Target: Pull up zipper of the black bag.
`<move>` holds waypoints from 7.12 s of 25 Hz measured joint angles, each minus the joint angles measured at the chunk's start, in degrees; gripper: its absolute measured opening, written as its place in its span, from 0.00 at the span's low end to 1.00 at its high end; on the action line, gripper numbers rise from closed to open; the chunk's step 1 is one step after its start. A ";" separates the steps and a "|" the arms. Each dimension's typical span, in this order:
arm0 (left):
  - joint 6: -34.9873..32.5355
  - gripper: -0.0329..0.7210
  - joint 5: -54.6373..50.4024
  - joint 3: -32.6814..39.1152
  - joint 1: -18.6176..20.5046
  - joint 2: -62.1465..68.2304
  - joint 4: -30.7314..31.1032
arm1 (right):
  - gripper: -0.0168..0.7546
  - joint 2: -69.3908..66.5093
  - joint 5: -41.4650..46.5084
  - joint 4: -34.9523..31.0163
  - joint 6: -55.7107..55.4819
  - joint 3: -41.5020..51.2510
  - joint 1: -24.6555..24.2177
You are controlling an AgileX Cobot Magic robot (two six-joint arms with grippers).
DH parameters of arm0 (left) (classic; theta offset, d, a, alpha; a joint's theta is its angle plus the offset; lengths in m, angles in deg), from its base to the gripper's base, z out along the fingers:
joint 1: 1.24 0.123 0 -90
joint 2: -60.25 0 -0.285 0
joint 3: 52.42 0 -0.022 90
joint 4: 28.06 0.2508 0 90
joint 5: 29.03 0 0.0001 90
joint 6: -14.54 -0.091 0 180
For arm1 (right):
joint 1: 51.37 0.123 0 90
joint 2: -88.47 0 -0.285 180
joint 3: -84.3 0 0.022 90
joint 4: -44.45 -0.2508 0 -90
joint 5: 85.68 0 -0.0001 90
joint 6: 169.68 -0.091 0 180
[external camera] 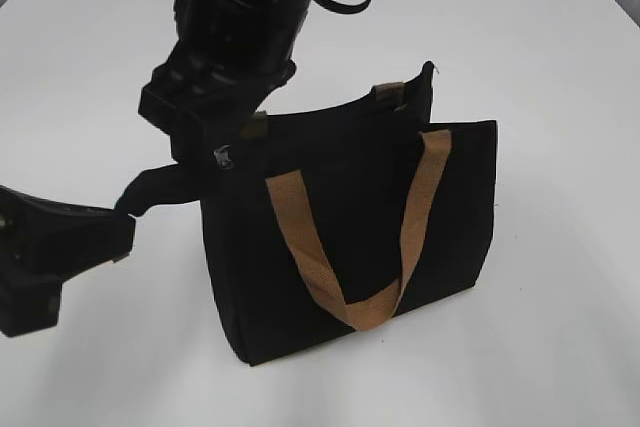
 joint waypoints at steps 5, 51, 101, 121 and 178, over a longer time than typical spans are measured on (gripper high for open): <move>-0.11 0.08 0.33 0.00 -2.83 2.80 3.17 | 0.55 -0.47 1.22 -1.85 2.19 0.00 0.00; 0.93 0.08 -5.73 0.00 7.32 3.53 -0.16 | 0.38 1.76 1.84 -0.01 2.54 0.00 0.37; -0.55 0.08 -13.99 -0.18 8.46 -2.34 0.40 | 0.02 2.01 2.37 7.93 -2.39 0.06 -7.78; -0.55 0.14 -14.82 -0.71 8.52 -2.78 -0.74 | 0.37 3.94 2.13 8.67 -9.11 0.21 -18.16; 3.07 0.47 -47.77 -3.93 11.70 -48.97 8.09 | 0.75 112.03 -5.35 9.76 -18.37 78.84 -18.46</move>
